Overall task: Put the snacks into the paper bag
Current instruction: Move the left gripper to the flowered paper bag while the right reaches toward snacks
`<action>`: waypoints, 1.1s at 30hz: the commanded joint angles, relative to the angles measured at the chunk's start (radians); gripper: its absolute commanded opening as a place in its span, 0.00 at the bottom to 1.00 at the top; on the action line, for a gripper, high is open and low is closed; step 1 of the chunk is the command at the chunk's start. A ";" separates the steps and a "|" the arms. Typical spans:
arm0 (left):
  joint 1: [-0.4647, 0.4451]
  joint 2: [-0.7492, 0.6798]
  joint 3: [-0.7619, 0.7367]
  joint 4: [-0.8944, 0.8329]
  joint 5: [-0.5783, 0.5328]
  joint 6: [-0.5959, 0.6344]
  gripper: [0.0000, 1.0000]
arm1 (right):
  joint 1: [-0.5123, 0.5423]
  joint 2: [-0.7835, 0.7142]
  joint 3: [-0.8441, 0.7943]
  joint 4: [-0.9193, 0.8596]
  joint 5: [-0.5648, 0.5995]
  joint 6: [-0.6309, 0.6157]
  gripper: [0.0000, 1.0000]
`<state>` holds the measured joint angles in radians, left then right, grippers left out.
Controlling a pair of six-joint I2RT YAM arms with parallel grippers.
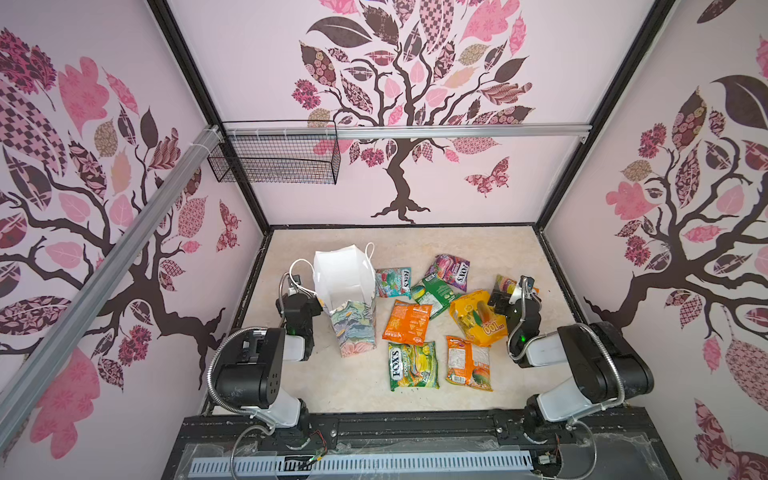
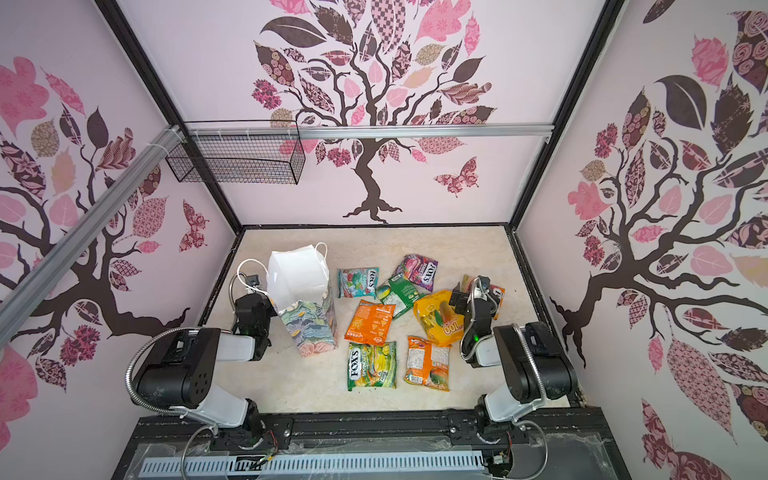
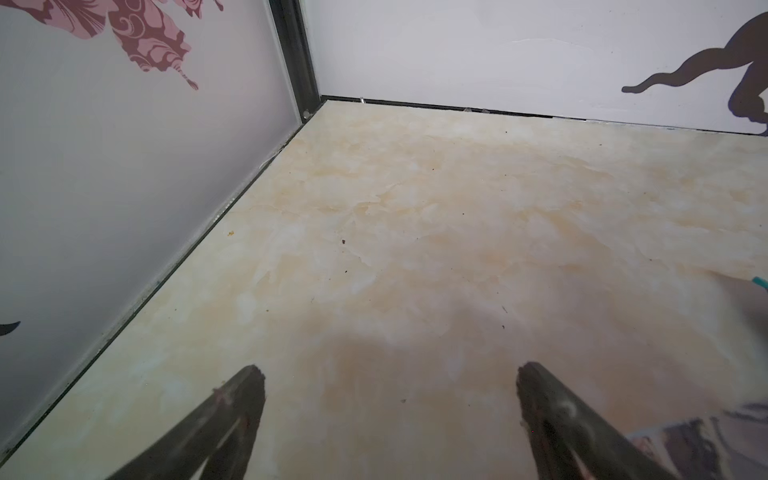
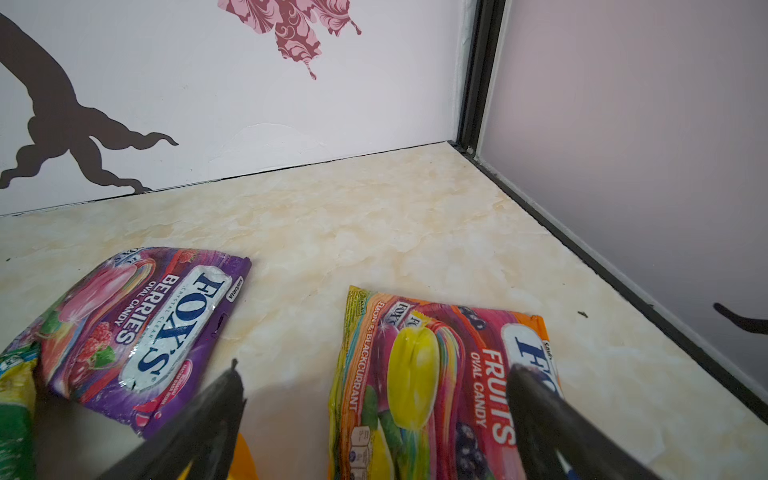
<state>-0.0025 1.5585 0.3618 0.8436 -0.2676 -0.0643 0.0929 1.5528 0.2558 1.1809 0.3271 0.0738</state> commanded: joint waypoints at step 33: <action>0.000 -0.003 0.012 0.038 0.002 -0.008 0.98 | -0.010 0.010 0.030 -0.024 -0.119 -0.042 0.99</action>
<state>-0.0025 1.5585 0.3618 0.8436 -0.2676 -0.0643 0.0872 1.5532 0.2565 1.1461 0.2184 0.0444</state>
